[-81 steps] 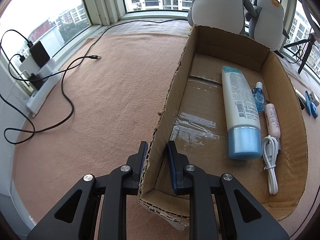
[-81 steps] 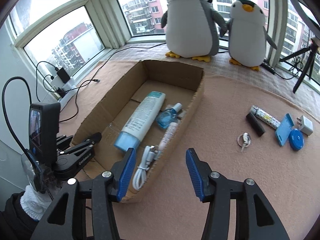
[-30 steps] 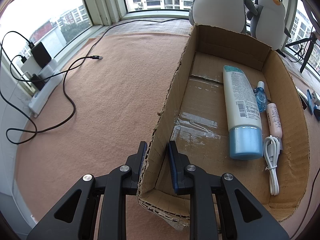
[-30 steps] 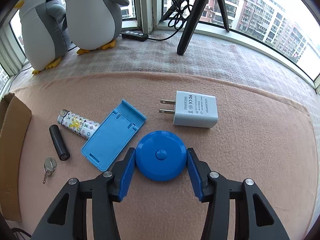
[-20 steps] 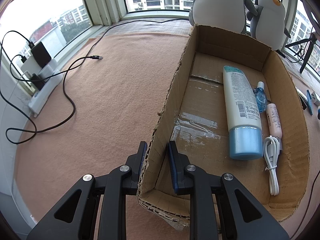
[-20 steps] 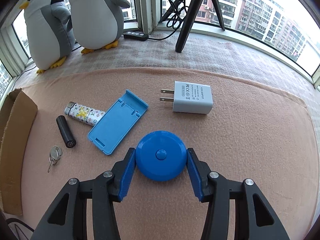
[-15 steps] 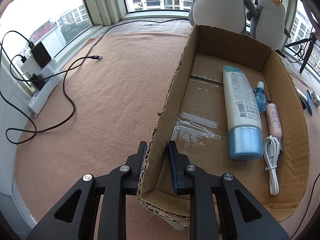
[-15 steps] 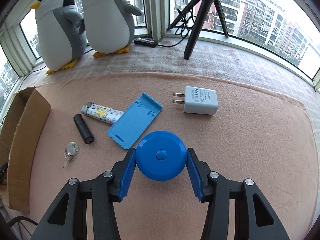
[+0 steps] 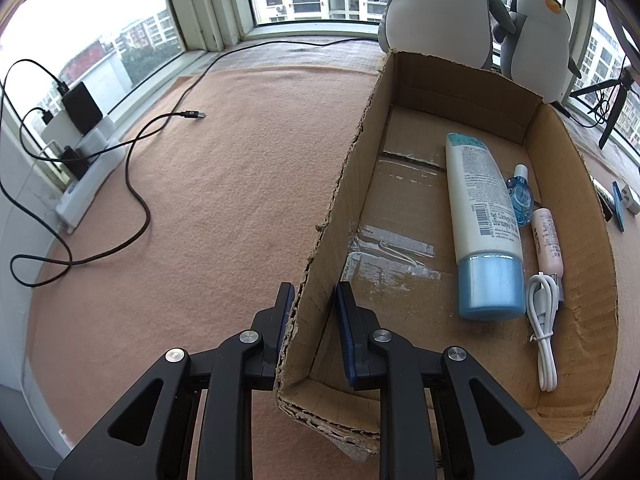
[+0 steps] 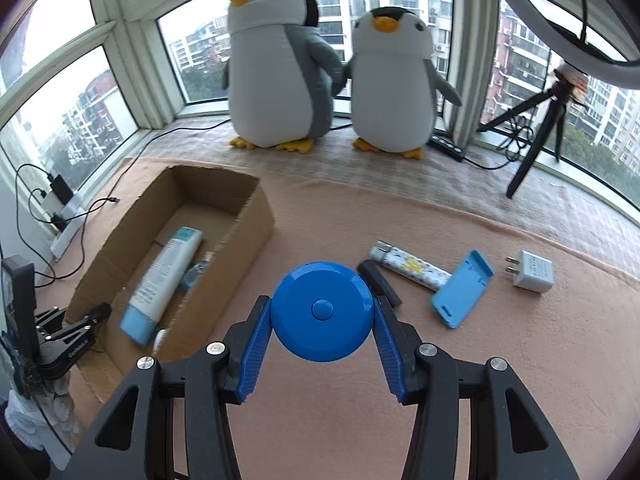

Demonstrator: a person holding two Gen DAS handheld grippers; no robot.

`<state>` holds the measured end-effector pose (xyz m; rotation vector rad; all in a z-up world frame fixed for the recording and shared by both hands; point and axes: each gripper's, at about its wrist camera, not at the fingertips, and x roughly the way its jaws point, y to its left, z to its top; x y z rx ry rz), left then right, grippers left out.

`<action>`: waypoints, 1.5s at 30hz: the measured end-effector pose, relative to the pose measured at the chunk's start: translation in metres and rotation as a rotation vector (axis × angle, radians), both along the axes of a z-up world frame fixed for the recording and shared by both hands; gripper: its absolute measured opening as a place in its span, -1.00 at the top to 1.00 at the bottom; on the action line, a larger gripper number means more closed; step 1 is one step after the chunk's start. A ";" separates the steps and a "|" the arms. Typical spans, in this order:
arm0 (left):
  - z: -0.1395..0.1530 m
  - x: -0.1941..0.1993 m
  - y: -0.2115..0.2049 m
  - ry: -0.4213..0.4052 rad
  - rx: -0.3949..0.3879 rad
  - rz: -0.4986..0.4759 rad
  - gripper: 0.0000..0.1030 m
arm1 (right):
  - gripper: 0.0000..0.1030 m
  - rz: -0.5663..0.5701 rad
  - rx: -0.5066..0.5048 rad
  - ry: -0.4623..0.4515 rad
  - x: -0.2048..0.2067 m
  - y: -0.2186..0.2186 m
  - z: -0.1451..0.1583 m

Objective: Organize rigid objects
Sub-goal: 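Carry the blue tape measure into the box and release it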

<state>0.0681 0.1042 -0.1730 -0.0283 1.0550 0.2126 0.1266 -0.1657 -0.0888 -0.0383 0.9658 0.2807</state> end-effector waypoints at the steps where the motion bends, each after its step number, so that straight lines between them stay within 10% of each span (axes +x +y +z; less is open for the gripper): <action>1: 0.000 0.000 0.000 0.000 0.000 0.000 0.62 | 0.11 0.021 0.006 -0.002 -0.002 0.009 0.001; 19: 0.000 0.000 0.000 -0.001 -0.001 0.000 0.62 | 0.11 0.285 0.012 0.040 -0.031 0.127 -0.016; 45: 0.000 -0.001 0.000 -0.003 -0.001 0.000 0.62 | -0.04 0.196 0.077 0.031 -0.030 0.092 -0.006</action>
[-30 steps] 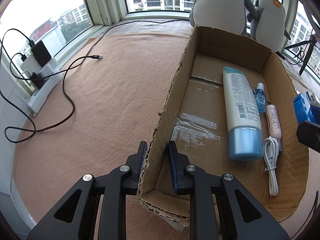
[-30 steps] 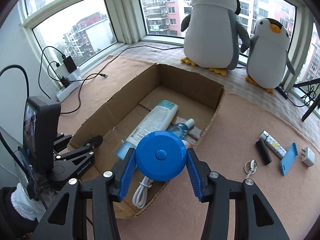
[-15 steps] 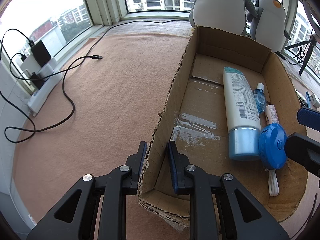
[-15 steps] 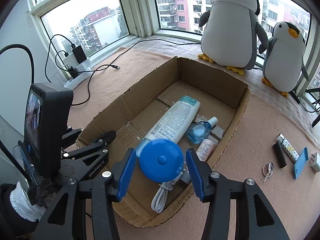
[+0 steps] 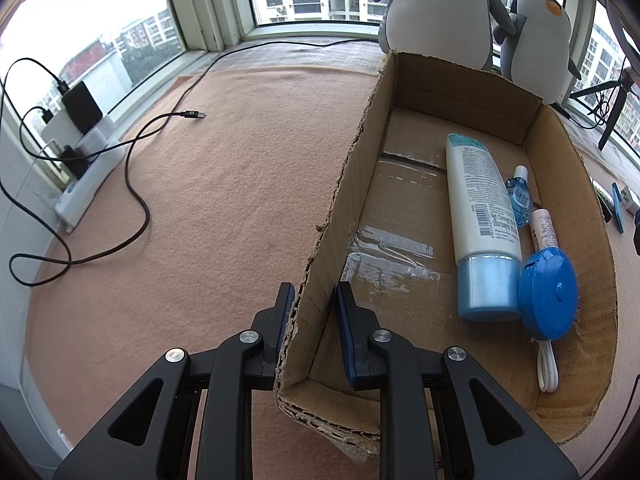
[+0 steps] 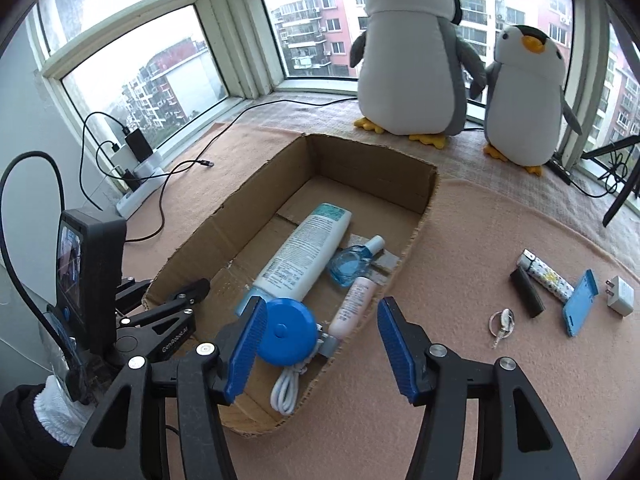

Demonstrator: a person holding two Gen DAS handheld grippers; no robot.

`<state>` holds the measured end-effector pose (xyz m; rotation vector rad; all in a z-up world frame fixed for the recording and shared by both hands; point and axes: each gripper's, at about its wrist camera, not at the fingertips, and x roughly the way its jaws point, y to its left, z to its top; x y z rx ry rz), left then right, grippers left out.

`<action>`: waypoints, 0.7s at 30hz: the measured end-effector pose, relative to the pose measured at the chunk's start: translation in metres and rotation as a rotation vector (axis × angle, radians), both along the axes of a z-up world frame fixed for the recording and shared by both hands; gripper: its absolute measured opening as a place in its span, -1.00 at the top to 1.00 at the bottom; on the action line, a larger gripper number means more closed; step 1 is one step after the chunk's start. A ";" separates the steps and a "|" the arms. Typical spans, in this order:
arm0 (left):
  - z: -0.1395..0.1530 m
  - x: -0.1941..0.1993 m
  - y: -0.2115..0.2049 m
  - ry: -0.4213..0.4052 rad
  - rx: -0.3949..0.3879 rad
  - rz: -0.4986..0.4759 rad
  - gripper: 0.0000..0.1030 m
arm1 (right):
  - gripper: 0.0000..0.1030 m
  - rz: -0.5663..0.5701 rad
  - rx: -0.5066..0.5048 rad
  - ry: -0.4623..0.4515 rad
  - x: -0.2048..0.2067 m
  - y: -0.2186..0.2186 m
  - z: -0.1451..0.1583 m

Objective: Organize rigid objects
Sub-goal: 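Carry the blue tape measure into the box and release it, then grasp the ring of keys with the right tool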

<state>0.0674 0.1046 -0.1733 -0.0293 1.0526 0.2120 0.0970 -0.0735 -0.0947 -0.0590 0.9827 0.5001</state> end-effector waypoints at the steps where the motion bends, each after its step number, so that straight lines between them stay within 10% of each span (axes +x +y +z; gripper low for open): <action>1: 0.000 0.000 0.000 0.000 0.000 0.000 0.62 | -0.04 -0.019 0.000 0.001 0.002 -0.008 0.000; 21: 0.001 0.000 -0.001 -0.003 -0.005 0.002 0.62 | -0.01 -0.265 -0.145 0.141 0.060 -0.110 -0.052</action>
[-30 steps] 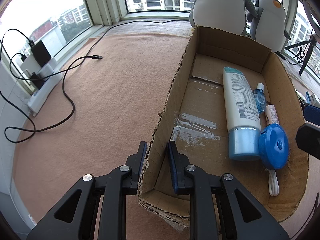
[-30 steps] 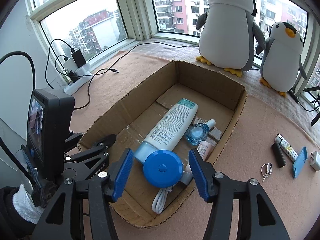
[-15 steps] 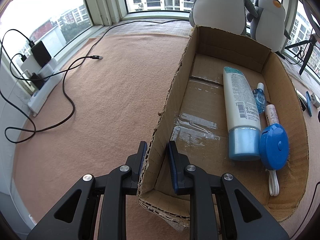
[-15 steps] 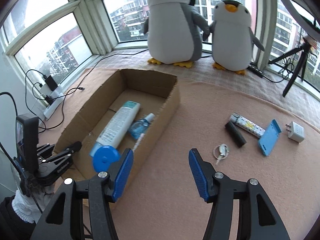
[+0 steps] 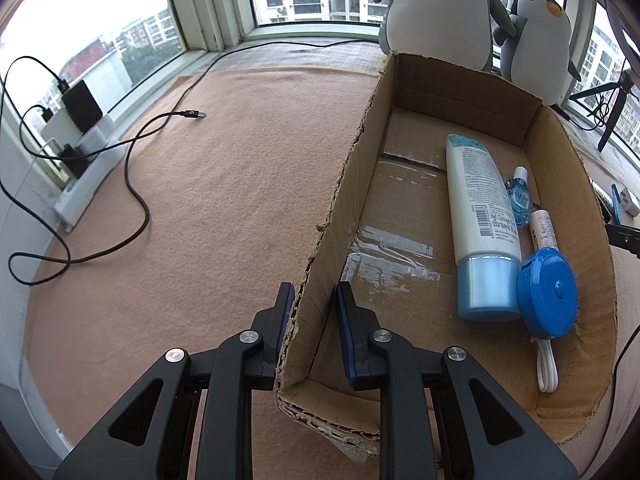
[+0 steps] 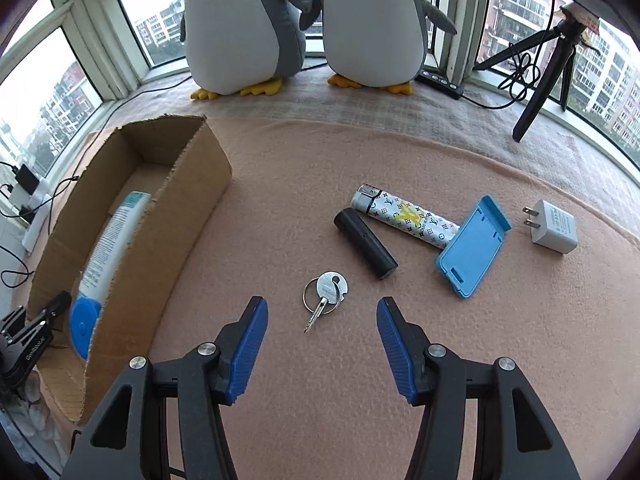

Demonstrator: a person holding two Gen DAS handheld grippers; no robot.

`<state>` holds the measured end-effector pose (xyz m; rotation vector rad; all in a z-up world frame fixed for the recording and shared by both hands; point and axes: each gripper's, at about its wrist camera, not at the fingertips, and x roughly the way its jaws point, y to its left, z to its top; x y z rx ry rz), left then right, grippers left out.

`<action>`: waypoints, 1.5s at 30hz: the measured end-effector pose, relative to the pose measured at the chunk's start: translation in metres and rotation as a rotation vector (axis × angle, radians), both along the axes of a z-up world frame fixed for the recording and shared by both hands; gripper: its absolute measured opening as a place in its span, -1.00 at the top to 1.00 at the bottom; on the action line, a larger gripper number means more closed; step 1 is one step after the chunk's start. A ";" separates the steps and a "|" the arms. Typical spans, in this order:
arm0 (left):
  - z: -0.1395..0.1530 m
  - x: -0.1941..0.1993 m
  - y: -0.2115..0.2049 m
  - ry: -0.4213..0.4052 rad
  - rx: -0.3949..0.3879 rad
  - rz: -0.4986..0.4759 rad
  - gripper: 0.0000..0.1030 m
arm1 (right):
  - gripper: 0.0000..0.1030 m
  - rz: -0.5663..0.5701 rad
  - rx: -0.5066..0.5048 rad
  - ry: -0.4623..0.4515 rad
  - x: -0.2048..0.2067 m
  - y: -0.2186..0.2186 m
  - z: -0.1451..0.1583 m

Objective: Organize rigid objects
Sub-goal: 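Grasp the ring of keys with the right tool, then carry the keys into the box and release them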

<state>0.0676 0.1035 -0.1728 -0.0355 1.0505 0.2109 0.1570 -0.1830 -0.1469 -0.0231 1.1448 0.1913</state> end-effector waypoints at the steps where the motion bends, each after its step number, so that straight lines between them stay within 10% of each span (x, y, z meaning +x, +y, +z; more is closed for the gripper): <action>1: 0.000 0.000 0.000 -0.001 -0.001 0.000 0.62 | 0.04 0.000 -0.003 0.009 0.002 0.000 -0.003; 16: 0.000 0.000 0.000 -0.002 -0.003 0.002 0.62 | 0.59 0.049 -0.086 0.064 0.016 0.010 -0.021; 45: 0.000 0.000 0.000 -0.004 -0.004 0.002 0.62 | 0.59 0.150 0.044 -0.144 0.012 0.065 0.064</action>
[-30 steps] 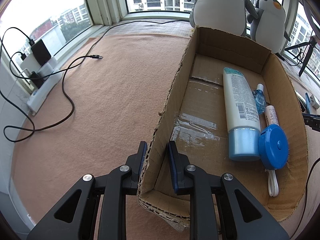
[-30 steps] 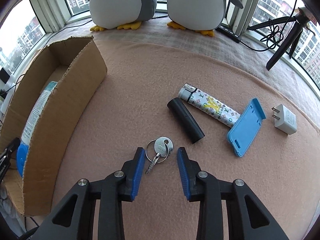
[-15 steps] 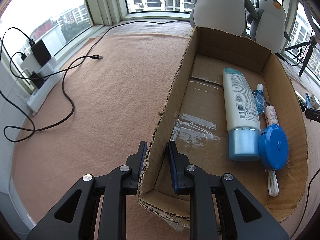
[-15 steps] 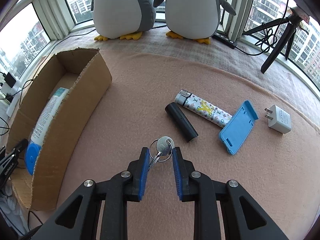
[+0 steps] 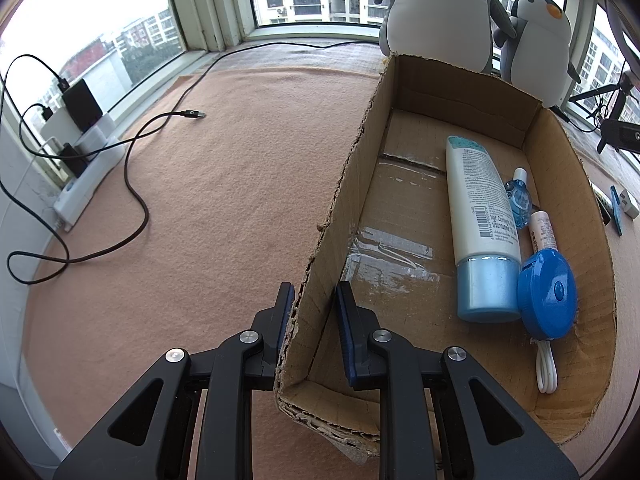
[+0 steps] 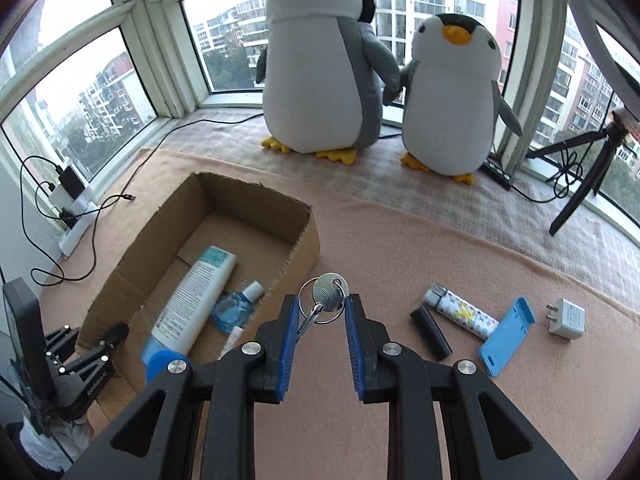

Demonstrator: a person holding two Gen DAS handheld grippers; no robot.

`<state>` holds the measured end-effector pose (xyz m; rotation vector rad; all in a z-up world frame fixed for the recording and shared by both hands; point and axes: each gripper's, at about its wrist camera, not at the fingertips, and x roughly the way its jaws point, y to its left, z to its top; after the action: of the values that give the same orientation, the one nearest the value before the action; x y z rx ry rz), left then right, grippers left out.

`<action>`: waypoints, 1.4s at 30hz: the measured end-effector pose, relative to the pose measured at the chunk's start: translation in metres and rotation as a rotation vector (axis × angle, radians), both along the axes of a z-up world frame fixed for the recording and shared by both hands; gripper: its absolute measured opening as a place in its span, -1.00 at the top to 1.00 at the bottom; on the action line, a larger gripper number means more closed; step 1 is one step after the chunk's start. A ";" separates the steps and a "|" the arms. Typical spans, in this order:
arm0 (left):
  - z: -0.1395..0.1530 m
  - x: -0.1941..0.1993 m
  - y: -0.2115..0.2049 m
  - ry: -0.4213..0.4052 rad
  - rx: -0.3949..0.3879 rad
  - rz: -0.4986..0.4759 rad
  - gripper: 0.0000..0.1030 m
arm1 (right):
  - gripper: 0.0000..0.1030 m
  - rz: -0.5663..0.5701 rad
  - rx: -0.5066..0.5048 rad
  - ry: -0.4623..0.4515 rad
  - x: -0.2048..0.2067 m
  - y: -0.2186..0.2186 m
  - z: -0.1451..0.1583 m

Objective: Organize rigid objects
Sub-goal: 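Carry the keys into the box and release them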

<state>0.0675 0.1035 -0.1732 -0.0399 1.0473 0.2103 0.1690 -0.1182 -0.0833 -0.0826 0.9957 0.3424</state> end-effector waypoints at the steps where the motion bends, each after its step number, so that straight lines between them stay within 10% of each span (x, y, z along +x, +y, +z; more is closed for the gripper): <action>1: 0.000 0.000 0.000 0.000 0.000 0.000 0.62 | 0.59 0.009 0.002 -0.006 0.002 0.006 0.002; 23: 0.000 0.000 0.000 -0.001 0.000 0.000 0.62 | 0.57 0.097 0.013 -0.007 0.031 0.074 -0.015; 28: 0.000 0.001 -0.002 -0.002 0.001 0.000 0.62 | -0.05 0.115 0.015 -0.051 0.025 0.075 -0.009; 42: 0.000 0.000 -0.001 -0.002 0.001 0.000 0.62 | -0.05 0.080 0.027 -0.052 0.018 0.032 -0.004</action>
<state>0.0675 0.1028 -0.1732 -0.0394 1.0450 0.2109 0.1874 -0.0860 -0.0876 -0.1061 0.9374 0.4248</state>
